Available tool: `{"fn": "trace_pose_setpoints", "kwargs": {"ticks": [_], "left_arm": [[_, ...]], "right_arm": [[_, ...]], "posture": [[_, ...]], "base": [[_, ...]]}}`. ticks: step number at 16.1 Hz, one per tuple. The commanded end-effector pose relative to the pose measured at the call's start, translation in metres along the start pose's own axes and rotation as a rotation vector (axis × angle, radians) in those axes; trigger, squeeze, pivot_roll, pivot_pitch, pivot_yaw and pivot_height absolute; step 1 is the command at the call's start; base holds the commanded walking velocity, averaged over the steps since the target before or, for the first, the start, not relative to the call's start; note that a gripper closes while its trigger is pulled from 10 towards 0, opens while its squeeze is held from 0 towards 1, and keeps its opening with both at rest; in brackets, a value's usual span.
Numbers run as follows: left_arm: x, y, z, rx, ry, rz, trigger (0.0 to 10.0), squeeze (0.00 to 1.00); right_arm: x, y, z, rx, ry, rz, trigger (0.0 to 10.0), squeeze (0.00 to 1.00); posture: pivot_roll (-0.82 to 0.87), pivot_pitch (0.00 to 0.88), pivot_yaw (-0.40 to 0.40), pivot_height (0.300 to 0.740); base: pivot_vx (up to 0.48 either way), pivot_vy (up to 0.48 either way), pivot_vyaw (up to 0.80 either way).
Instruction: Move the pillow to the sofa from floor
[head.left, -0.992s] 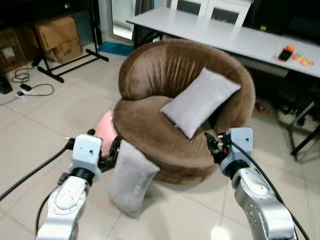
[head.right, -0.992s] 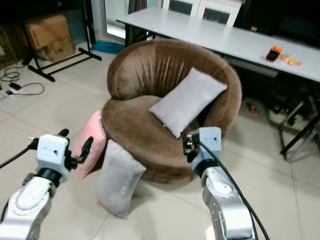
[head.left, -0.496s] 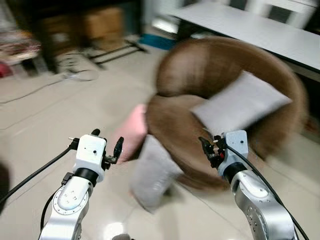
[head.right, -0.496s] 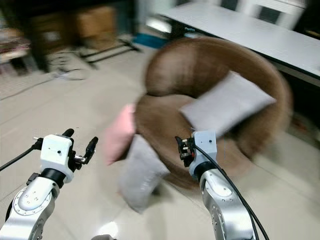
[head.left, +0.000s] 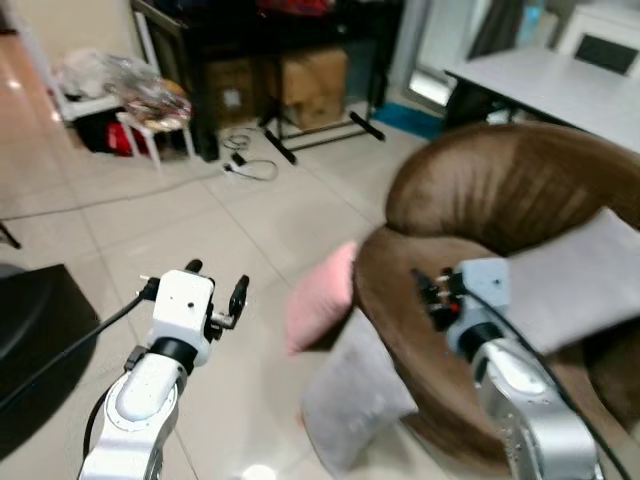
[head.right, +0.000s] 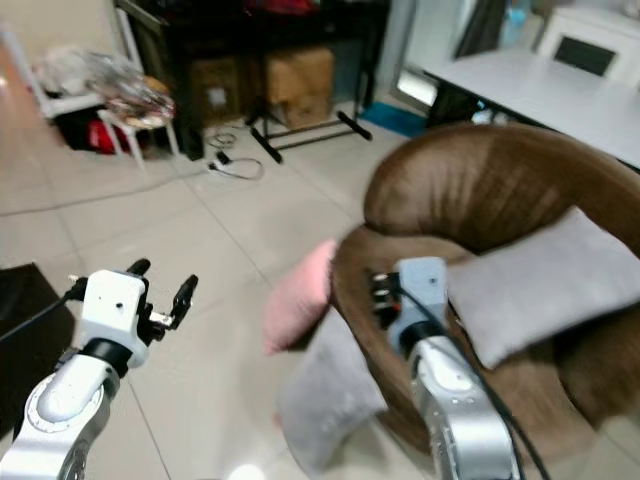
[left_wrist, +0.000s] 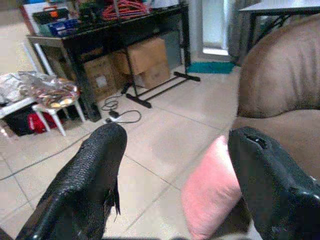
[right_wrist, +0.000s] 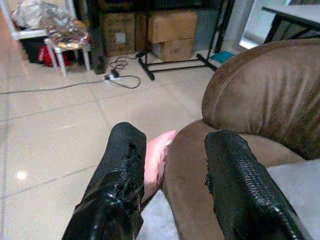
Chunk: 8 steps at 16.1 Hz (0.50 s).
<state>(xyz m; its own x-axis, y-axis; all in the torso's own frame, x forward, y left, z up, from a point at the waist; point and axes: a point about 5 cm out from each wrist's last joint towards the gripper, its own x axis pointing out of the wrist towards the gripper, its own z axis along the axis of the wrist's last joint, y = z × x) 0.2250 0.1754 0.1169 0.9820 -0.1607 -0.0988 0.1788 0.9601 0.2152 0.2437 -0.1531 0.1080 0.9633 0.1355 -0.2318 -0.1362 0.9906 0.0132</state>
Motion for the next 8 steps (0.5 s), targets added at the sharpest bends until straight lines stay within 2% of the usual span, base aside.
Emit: {"fn": "trace_pose_setpoints", "kwargs": {"ticks": [1,6,8], "left_arm": [[0.001,0.002,-0.001,0.013,0.007,-0.005,10.0,0.00],[0.005,0.003,0.000,0.025,0.002,-0.018,10.0,0.00],[0.006,0.002,0.000,0.027,0.000,-0.023,10.0,0.00]], "right_arm": [[0.000,-0.003,0.000,-0.030,-0.008,-0.030,10.0,0.00],[-0.003,-0.014,-0.001,0.001,-0.019,-0.117,10.0,0.00],[-0.004,-0.017,-0.004,0.038,-0.008,-0.149,10.0,0.00]], "posture": [[0.04,0.000,-0.071,0.740],[0.04,0.000,-0.061,0.740],[0.03,0.000,-0.052,0.740]], "base": [[0.000,0.000,0.00],[0.000,0.000,0.00],[0.000,0.000,-0.79]]}}
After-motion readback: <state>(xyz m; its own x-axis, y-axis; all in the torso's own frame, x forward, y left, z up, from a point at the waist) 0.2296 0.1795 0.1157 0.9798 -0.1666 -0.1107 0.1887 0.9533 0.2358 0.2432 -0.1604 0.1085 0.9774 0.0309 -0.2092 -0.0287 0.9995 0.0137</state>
